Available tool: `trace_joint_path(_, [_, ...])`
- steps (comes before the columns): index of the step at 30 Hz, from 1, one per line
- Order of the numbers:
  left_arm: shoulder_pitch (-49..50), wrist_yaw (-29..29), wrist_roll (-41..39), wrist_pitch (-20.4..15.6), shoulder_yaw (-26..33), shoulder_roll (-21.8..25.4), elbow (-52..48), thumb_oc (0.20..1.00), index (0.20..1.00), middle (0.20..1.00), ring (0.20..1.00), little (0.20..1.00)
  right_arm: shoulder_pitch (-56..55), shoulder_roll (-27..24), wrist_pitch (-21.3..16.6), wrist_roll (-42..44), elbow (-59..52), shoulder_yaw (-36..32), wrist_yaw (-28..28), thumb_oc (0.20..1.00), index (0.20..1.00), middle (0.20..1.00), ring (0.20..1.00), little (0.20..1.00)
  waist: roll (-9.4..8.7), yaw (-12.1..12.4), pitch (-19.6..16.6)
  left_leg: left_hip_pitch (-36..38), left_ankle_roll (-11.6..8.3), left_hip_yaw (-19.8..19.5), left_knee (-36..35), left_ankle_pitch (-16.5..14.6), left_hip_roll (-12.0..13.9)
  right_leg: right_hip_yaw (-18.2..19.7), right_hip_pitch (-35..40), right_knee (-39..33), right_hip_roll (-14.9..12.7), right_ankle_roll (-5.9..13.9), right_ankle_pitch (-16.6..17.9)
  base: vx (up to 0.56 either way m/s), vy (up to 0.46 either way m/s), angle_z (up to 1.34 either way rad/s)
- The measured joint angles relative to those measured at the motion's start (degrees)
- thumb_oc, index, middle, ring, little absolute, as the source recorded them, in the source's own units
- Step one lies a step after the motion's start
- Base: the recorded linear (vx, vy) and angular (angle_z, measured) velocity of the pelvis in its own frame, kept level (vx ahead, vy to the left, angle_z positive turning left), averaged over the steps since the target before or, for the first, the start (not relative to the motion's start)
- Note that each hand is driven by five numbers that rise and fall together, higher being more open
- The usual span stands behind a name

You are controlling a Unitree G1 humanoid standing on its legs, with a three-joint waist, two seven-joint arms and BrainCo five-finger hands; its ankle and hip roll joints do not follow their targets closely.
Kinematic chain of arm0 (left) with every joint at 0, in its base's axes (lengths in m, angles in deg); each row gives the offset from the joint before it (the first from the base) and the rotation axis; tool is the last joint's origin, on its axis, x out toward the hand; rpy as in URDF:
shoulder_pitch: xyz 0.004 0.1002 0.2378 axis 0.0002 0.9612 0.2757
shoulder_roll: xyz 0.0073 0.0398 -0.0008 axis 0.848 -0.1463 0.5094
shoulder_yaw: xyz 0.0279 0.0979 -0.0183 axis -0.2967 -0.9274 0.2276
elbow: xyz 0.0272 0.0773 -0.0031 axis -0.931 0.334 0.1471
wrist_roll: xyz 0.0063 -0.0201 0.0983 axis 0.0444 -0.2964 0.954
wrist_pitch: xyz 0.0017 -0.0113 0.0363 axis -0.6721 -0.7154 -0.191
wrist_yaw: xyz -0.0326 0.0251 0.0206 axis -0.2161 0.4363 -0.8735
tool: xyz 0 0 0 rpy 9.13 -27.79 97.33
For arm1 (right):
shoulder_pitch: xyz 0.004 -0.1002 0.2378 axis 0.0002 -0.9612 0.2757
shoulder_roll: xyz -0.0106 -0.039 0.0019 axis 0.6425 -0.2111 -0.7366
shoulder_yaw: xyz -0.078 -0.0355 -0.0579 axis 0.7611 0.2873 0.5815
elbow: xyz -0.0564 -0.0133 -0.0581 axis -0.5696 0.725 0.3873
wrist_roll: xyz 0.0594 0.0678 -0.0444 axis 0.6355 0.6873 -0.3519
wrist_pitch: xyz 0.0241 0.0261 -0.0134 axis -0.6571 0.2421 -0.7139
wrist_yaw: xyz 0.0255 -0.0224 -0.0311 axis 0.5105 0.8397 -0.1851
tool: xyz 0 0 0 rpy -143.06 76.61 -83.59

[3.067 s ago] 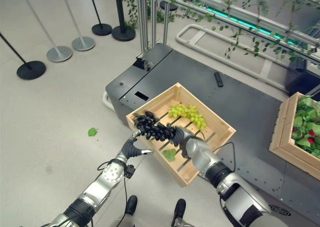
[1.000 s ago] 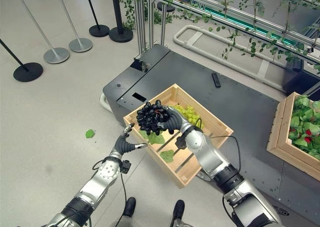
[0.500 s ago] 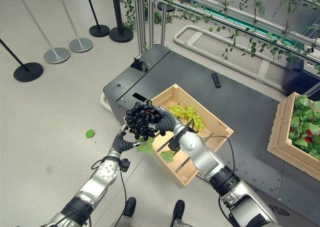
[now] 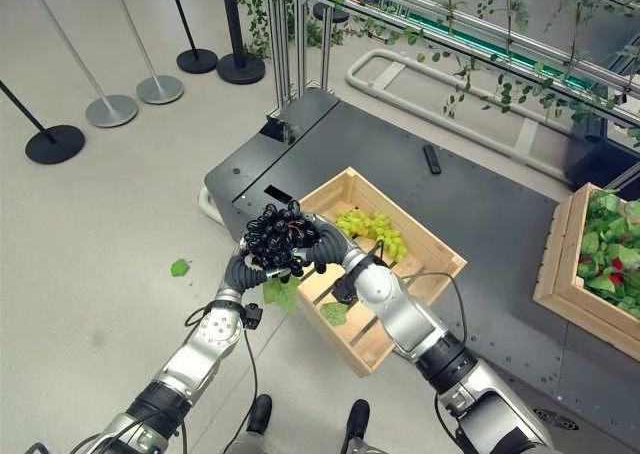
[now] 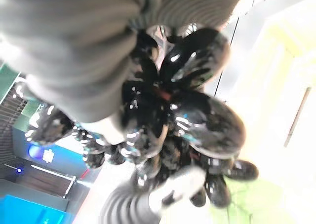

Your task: Pick up the fruits from the basket on one side to the basket on the other side

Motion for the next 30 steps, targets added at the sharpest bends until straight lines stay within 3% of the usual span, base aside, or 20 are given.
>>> trace_joint_path(9, [0.06,0.13,-5.57,-1.58,0.63,-1.62,-1.96,1.0,1.0,1.0,1.0,1.0,0.27,1.1,-0.12,2.37,-0.27,0.38,-1.27,0.2,0.2,0.2,0.2,0.2,0.0,-0.12,0.0,0.0,0.11,0.13,0.01,-0.07,-0.06,0.02,-0.06,0.03,-0.11,-0.08,0.06,0.0,0.0,0.0])
trace_joint_path(30, [-3.0,-1.99,-6.17,-2.2,0.32,-1.79,-1.52,1.0,1.0,1.0,1.0,1.0,3.58,1.2,-0.99,10.22,-0.27,3.13,-2.61,0.2,0.2,0.2,0.2,0.2,0.11,-0.23,-0.87,0.94,0.15,1.06,0.04,-0.09,-0.02,0.81,0.13,0.5,-0.17,-0.11,0.1,0.0,0.0,-0.01])
